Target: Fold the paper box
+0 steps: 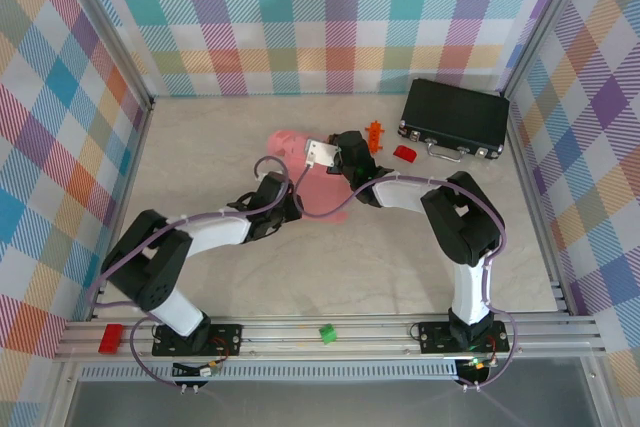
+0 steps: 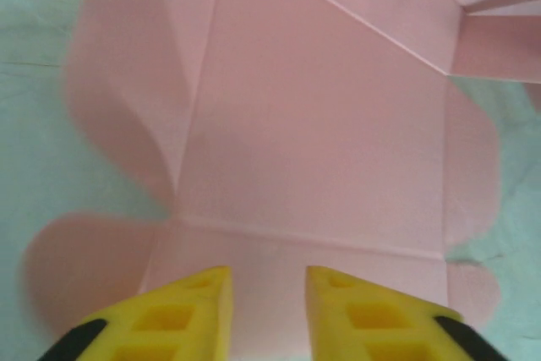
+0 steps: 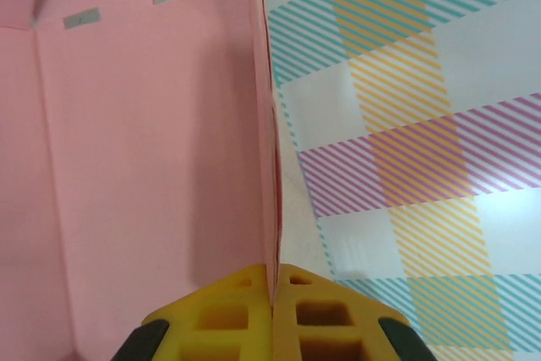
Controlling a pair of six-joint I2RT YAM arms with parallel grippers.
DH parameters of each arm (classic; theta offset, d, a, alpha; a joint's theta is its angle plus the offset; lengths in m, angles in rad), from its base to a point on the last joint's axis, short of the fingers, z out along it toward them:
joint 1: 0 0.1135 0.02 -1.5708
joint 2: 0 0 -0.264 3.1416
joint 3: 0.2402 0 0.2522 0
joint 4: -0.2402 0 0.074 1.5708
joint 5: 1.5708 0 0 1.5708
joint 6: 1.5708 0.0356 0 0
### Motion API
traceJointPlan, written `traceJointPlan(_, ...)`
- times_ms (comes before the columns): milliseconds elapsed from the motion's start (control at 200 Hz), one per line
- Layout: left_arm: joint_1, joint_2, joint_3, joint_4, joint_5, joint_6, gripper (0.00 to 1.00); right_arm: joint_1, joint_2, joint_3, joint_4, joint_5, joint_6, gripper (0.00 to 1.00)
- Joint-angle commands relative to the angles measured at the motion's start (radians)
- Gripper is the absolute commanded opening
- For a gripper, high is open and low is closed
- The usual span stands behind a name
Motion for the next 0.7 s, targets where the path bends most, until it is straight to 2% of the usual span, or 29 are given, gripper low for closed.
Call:
traceJointPlan(0,-0.008,-0.093,-0.065,-0.027,-0.037,0.010,0.34,0.005,0.016,-0.017,0.074,0.013,-0.032,0.07)
traceJointPlan(95,-0.007,-0.129,-0.108,-0.034,-0.063,0.006,0.38,0.006,0.018,-0.025,0.083,0.013,-0.038,0.07)
traceJointPlan(230,0.010,-0.124,-0.136,-0.019,-0.057,0.005,0.38,0.011,0.018,-0.031,0.085,0.009,-0.040,0.07)
traceJointPlan(380,0.022,-0.118,-0.141,0.027,-0.016,0.013,0.33,0.020,0.026,-0.034,0.087,0.010,-0.048,0.07)
traceJointPlan(540,0.045,-0.099,-0.147,0.038,-0.023,-0.013,0.22,0.038,0.045,-0.037,0.116,0.024,-0.075,0.08)
traceJointPlan(695,0.087,-0.075,-0.179,0.104,0.025,-0.044,0.22,0.052,0.070,-0.053,0.200,0.051,-0.113,0.08)
